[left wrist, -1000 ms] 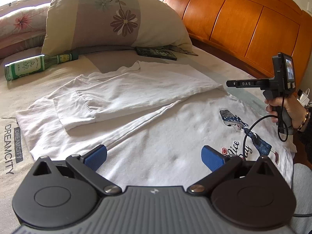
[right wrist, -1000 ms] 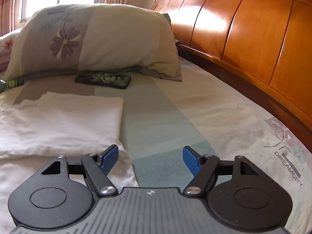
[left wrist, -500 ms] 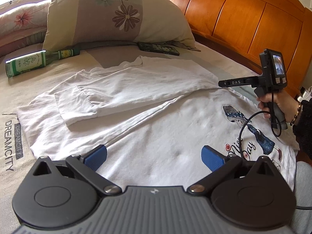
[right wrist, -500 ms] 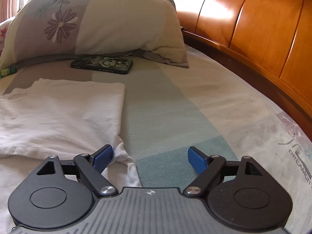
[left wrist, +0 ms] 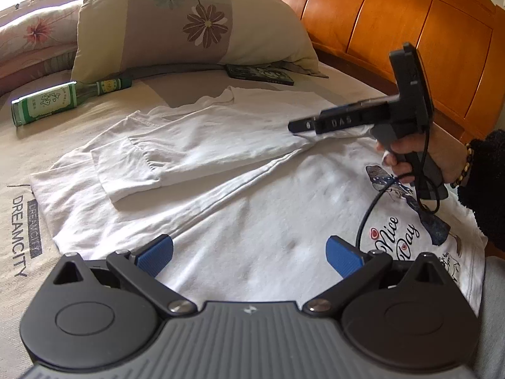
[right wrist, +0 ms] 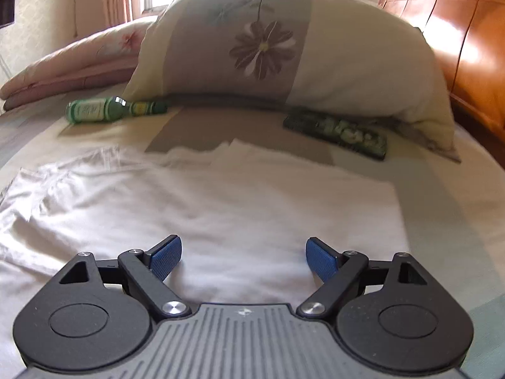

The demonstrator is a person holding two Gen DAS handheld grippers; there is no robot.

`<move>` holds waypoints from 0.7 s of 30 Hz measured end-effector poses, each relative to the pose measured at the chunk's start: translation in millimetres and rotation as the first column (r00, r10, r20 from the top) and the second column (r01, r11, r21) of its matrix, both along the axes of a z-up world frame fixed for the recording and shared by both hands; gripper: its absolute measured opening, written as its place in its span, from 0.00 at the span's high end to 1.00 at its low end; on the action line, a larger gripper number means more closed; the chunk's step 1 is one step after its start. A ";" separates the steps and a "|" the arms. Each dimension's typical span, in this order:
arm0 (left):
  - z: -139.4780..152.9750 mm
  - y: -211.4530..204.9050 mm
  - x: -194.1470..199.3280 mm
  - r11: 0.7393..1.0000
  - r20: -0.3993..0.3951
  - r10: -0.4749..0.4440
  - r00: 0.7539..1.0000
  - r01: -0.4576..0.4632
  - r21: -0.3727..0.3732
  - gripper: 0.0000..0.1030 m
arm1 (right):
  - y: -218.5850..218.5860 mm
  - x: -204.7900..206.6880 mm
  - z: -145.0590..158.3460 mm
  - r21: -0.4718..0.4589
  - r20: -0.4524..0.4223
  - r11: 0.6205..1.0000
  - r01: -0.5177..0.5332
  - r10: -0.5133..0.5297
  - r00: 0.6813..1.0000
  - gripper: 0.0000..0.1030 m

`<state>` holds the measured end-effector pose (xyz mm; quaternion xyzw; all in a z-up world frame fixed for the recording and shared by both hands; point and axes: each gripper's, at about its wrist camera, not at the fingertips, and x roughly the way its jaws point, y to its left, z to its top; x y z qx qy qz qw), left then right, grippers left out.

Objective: Fold clothes

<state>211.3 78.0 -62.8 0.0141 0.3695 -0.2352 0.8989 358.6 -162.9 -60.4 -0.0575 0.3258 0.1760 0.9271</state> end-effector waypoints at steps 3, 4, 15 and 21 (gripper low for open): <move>0.7 3.6 0.1 1.000 -0.002 -0.002 1.000 0.002 -0.009 0.01 | -17.2 -10.5 -7.4 0.005 -0.015 1.000 0.004 -0.003 1.000 0.07; 1.1 5.0 0.6 1.000 -0.003 0.002 1.000 -0.003 -0.015 0.01 | -25.0 -12.4 -6.2 0.015 -0.040 0.999 0.029 -0.028 0.999 0.05; -0.7 2.8 1.9 1.000 -0.003 0.003 1.000 -0.003 -0.003 0.01 | -72.0 31.0 -6.2 0.230 -0.122 0.964 0.136 -0.110 0.986 0.06; 3.6 11.5 2.0 0.999 0.000 0.010 1.000 -0.010 -0.043 0.01 | -94.2 30.3 -0.3 0.189 -0.098 0.953 0.235 -0.220 0.971 0.06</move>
